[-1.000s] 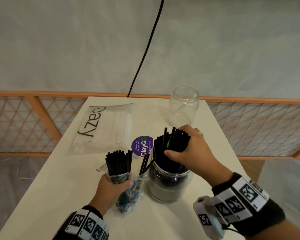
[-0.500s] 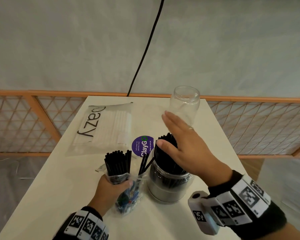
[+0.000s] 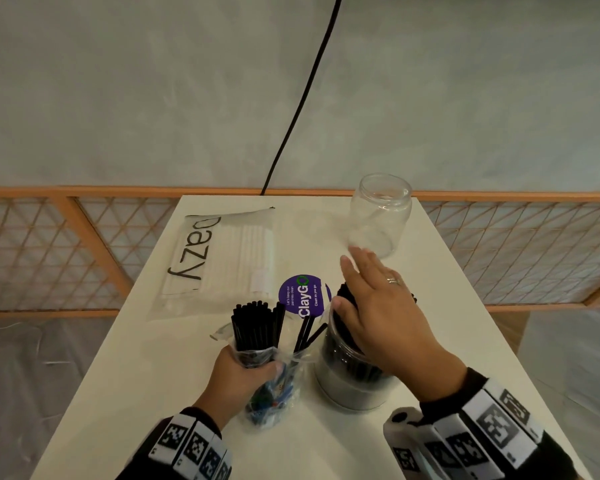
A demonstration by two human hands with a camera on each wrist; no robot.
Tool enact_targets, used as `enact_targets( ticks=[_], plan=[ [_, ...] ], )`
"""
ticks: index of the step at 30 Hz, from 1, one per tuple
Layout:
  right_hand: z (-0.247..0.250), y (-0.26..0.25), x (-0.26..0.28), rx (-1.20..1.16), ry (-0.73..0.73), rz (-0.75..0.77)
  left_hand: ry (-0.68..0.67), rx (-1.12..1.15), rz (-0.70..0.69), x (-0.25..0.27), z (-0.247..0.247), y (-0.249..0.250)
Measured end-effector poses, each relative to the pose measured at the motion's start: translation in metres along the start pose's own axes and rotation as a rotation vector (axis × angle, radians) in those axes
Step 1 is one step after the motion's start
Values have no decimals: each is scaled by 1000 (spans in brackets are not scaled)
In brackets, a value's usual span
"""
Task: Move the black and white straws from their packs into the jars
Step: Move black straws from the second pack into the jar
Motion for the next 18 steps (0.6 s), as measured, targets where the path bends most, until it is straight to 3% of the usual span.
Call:
enact_targets(
  ticks=[3,5,7,10,12,15,18],
  plan=[
    [-31,8,3,91,-273,-81,-22,9,-3,-2,3,3],
    [-36,3,4,107,-286,-85,-40,2,-8,-2,5,4],
    [-18,-6,1,34,-117,-80,-41,6,-9,-3,9,4],
    [20,-34,6,-160,342,68,-28,16,-21,-4,16,4],
    [20,-51,13,-365,396,115,-16,25,-32,-4,22,5],
    [-11,-60,19,-557,256,-1,16,27,-39,-6,36,2],
    [-67,-66,21,-600,-83,-88,26,25,-39,-8,49,-2]
  ],
)
Point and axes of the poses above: each hand's wrist, its own x-axis away from the middle knuckle, its own z-axis out of the back of the hand, y = z × x, the point moved 10 cm from there along -x, towards the middle knuckle, and after that the axes turned 5 degrees about x, right-handed, at the moved point
